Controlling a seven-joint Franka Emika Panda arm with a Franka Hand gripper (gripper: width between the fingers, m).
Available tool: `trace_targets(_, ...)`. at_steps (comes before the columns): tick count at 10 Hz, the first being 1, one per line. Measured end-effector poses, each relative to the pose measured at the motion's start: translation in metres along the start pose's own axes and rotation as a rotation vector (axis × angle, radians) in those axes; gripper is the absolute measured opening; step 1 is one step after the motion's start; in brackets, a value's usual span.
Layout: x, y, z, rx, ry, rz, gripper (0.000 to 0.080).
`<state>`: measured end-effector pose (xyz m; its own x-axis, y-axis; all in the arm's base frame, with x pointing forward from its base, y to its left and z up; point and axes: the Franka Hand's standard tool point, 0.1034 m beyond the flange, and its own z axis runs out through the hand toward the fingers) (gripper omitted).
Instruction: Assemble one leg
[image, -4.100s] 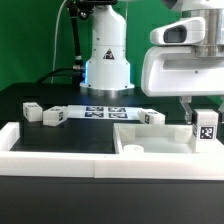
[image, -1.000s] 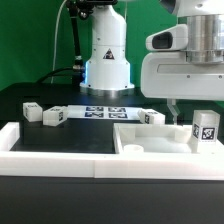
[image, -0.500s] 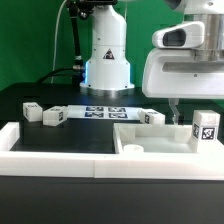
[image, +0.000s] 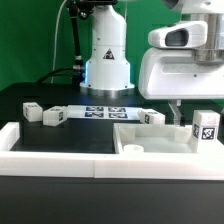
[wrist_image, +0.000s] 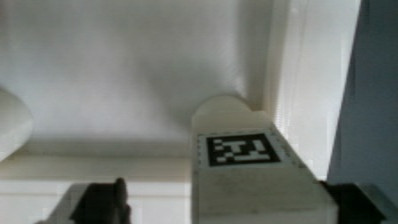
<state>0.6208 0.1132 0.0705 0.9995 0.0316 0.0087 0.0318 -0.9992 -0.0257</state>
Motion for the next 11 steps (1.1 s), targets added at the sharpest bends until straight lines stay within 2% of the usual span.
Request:
trace_targets(1,0.0000,0.0000,0.0000,0.000,0.000,0.016,0.0370)
trace_targets(2,0.0000,0.0001,0.0001,0.000,0.000,0.019,0.0291)
trace_targets(6,0.0004,-0.0020,0.0002,0.004,0.006,0.333,0.0291)
trace_targets(7,0.0008,-0.0018,0.0012,0.011,0.015,0.442,0.0291)
trace_targets(9,0.0003,-0.0036,0.0030,0.044,0.040,0.728,0.0291)
trace_targets(11,0.0007,-0.0086,0.0034,0.053,0.063,0.955,0.0291)
